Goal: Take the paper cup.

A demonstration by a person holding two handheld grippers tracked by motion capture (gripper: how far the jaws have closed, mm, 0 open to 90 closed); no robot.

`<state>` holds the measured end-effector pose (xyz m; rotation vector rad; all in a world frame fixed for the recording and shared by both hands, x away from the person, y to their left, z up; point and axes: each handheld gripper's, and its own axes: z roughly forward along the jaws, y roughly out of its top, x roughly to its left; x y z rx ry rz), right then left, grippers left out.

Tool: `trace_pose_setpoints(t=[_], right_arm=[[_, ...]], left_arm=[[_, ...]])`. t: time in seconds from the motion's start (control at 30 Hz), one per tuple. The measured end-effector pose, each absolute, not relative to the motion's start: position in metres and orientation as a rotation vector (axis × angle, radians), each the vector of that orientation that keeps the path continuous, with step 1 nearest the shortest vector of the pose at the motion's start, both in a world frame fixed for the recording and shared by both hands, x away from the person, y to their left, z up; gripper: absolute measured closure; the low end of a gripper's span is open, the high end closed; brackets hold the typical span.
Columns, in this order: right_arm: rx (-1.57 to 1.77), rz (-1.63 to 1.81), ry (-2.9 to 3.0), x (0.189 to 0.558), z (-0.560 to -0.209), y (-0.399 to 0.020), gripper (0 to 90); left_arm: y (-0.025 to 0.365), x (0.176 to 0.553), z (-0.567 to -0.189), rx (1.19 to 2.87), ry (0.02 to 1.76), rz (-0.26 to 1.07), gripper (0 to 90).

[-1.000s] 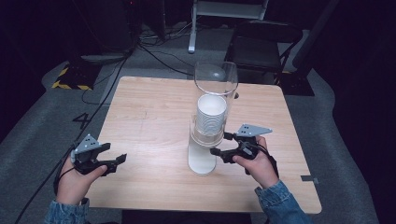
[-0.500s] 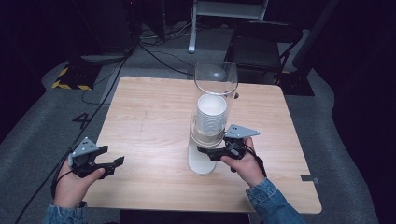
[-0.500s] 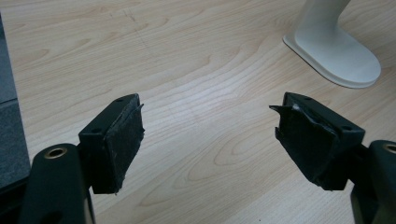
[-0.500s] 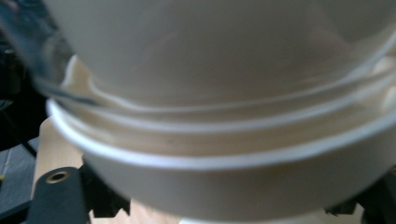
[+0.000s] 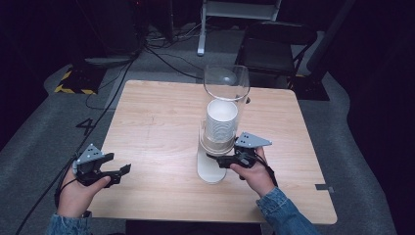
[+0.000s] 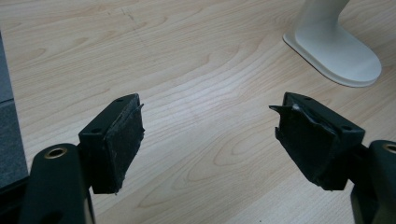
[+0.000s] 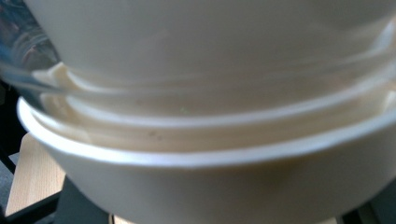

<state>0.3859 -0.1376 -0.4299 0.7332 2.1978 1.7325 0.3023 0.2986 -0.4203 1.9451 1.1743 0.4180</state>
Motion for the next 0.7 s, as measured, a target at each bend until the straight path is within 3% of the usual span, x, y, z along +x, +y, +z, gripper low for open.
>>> trace_pose_setpoints(t=[0.7], right_arm=[[0.749,1.670,2.248,0.386,-0.444,-0.135,34.2]], left_arm=[[0.299,0.303,-0.421,1.945,1.169,0.416,22.6]])
